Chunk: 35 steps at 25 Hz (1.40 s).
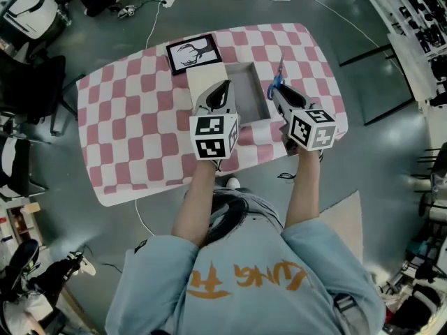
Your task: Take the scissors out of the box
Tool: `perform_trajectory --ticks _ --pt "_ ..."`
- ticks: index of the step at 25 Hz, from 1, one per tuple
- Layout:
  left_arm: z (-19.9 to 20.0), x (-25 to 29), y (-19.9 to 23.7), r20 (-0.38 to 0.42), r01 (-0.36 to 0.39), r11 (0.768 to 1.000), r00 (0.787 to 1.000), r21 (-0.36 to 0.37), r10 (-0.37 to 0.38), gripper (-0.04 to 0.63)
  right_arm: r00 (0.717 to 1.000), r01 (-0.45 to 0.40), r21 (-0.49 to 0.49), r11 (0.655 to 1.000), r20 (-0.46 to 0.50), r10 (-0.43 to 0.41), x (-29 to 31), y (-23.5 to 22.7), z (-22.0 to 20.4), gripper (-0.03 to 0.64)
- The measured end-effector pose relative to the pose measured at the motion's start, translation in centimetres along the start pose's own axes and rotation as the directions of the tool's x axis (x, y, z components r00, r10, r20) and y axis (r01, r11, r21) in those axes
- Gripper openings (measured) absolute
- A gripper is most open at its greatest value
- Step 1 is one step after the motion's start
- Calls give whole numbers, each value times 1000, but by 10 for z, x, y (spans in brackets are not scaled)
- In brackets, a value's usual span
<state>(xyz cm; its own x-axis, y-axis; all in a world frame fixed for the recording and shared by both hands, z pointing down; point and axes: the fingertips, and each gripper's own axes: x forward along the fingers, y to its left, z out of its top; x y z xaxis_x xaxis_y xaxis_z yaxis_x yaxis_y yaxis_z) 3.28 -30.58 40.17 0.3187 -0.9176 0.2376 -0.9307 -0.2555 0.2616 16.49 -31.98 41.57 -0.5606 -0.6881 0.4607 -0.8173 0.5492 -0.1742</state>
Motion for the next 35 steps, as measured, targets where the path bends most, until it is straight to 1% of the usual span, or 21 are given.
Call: perform_trajectory --ticks 5,10,15,18,23,29,31,35 --pt "14 -11 -24 30 2 999 1000 37 -3 20 994 -7 -36 999 109 11 -36 1 19 81" --pt "25 -24 -44 55 -2 997 999 74 -2 20 974 21 -58 998 226 -7 -68 0 38 81" --pt "25 -32 -55 79 -34 997 997 69 28 20 952 53 -92 994 305 -23 -91 -4 48 81" --pt "23 -34 -63 88 -50 997 995 58 45 20 944 62 -109 992 328 -23 -102 -7 48 81" --pt "20 -33 -78 109 -64 997 992 53 58 20 941 70 -130 989 337 -23 -113 -18 45 83" --pt "15 -23 -88 108 -79 995 992 61 72 20 936 88 -138 986 349 -34 -118 -36 46 83" --pt "17 -20 -90 108 -83 994 991 75 75 20 933 95 -140 986 358 -39 -119 -42 51 81" --pt "20 -14 -92 99 -95 987 992 131 82 20 923 102 -126 987 382 -47 -118 -51 61 81"
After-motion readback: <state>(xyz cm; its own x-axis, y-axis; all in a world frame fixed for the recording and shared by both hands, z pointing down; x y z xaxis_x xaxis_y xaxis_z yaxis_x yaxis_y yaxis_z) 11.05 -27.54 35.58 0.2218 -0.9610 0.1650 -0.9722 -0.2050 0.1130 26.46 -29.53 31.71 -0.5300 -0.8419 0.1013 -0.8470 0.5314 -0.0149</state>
